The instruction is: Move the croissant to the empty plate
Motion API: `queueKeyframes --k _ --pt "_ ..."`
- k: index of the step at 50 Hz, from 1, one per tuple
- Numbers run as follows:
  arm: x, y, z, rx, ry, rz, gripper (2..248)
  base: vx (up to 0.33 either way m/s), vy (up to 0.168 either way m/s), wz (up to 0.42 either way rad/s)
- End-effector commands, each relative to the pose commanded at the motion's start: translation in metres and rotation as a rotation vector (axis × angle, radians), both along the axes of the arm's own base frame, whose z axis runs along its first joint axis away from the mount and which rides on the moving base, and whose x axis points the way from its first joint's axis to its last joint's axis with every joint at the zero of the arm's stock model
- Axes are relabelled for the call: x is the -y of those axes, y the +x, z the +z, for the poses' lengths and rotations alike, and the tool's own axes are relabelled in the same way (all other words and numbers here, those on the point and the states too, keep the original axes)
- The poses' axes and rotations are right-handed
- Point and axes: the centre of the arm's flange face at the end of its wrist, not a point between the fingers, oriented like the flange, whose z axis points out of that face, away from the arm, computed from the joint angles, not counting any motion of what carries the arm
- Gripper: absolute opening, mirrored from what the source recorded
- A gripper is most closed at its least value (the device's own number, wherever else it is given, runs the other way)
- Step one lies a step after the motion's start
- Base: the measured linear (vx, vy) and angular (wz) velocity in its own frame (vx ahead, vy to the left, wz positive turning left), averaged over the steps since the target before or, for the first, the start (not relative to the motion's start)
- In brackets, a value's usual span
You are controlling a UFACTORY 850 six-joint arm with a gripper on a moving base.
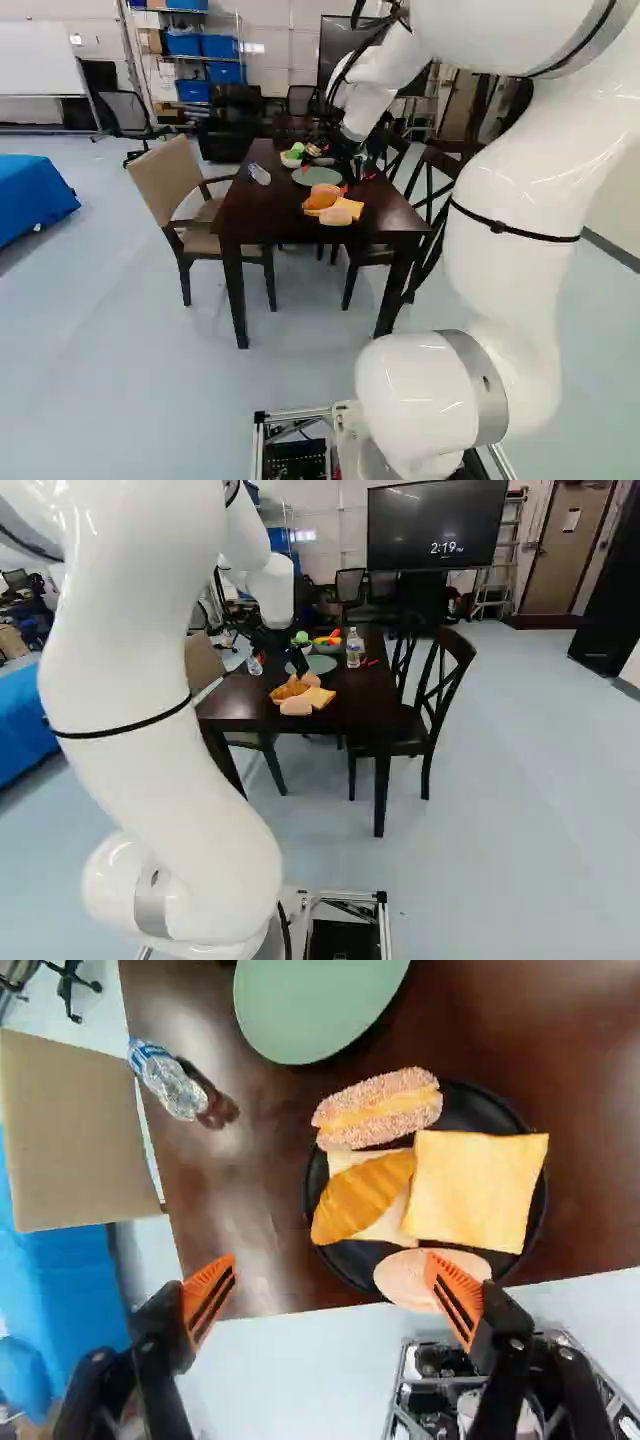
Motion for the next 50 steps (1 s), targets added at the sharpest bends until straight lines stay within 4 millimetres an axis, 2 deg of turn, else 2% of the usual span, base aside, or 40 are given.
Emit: queueKeyframes --k 12,22,50 --pt "0.008 0.011 -0.002 -0.090 0.068 0.003 247 0.000 0.000 0.000" --pt "0.019 0.026 -0.002 -0.082 0.069 -0.015 247 0.000 0.000 0.000" --pt "0.019 0.026 -0.002 -0.082 0.069 -0.015 247 0.000 0.000 0.000"
